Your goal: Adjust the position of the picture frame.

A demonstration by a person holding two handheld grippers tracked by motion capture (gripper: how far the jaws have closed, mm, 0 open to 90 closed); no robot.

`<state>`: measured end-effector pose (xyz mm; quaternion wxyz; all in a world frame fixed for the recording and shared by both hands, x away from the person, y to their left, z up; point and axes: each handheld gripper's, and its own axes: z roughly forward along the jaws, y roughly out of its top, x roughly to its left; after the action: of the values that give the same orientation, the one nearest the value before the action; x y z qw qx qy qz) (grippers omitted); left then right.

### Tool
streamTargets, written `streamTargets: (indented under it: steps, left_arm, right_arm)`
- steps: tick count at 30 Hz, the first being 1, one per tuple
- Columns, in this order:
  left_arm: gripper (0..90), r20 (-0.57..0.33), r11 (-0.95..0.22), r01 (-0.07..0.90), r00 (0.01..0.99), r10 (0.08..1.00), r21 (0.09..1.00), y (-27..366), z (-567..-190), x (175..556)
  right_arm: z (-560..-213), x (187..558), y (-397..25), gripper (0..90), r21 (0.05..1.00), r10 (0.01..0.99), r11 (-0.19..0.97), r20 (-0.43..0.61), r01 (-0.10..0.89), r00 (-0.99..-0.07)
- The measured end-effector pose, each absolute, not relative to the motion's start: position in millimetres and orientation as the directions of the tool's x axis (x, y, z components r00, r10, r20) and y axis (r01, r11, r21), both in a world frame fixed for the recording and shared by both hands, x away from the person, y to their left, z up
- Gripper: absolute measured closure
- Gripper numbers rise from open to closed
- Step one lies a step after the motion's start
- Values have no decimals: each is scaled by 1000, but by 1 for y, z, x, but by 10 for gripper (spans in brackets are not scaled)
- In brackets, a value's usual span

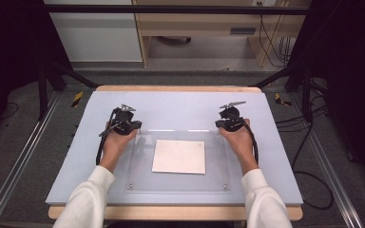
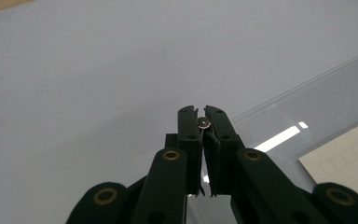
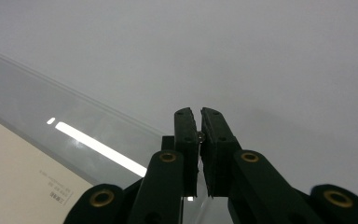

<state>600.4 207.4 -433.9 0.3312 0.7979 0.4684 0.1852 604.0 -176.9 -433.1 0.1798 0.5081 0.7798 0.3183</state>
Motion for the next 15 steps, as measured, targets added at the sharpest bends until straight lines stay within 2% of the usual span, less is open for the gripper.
streamTargets:
  steps: [8, 15]
  left_arm:
    - [849, -45, -339, 650, 498, 866, 679, 210, -432, 609]
    - [849, -48, -340, 661, 495, 867, 669, 209, -431, 609]
  right_arm:
    - [-432, 614, -181, 847, 652, 905, 242, 116, 719, -410]
    - [-434, 611, -181, 847, 670, 902, 256, 95, 697, -422]
